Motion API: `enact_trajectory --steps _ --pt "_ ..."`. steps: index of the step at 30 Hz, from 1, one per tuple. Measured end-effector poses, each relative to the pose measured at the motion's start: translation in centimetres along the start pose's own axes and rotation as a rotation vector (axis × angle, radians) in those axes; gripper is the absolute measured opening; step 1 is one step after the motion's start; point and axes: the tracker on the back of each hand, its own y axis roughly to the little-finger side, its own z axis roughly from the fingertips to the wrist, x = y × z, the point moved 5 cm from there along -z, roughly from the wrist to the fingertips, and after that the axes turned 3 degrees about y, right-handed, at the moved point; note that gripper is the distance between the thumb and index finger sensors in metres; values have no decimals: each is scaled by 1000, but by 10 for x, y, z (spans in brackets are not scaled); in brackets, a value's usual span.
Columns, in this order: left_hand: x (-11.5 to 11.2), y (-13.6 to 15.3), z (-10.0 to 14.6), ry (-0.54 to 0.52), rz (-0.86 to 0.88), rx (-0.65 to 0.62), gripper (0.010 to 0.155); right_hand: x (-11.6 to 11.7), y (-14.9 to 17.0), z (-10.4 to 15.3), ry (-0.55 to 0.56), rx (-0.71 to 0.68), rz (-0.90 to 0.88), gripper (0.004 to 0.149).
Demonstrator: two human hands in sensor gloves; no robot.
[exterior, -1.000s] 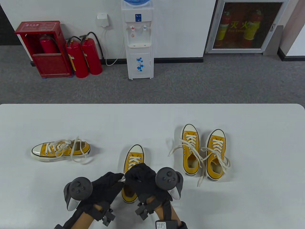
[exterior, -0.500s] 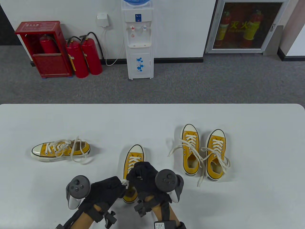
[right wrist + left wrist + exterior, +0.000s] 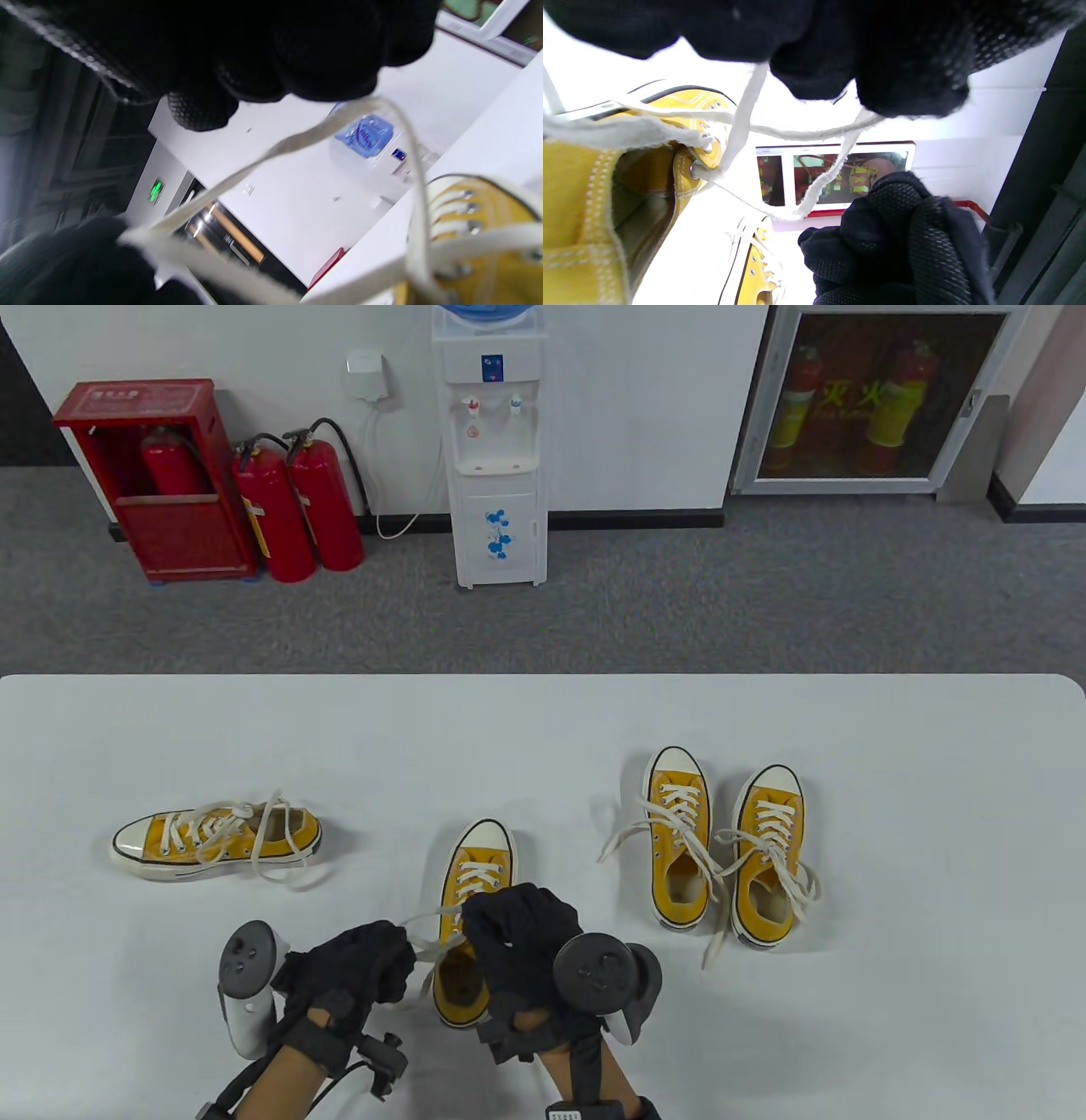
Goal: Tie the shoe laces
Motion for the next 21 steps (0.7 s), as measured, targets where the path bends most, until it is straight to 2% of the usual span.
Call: enact_trajectory --steps 2,6,9,13,17,21 --pt "-1 -1 0 8 -6 -6 37 11 -3 1 -63 -9 36 46" --pt "-6 -5 -1 47 -24 -29 37 38 3 6 -268 2 70 63" --pt "-9 -9 -1 53 -79 -47 37 46 3 8 -291 -6 41 63" --pt "-11 -13 0 58 -123 -71 38 44 3 7 -245 30 -22 44" --pt "-5 -22 2 17 -190 -102 51 34 6 3 -220 67 -71 42" --pt "3 -31 5 -30 -245 -122 55 12 5 -5 -145 73 -81 42"
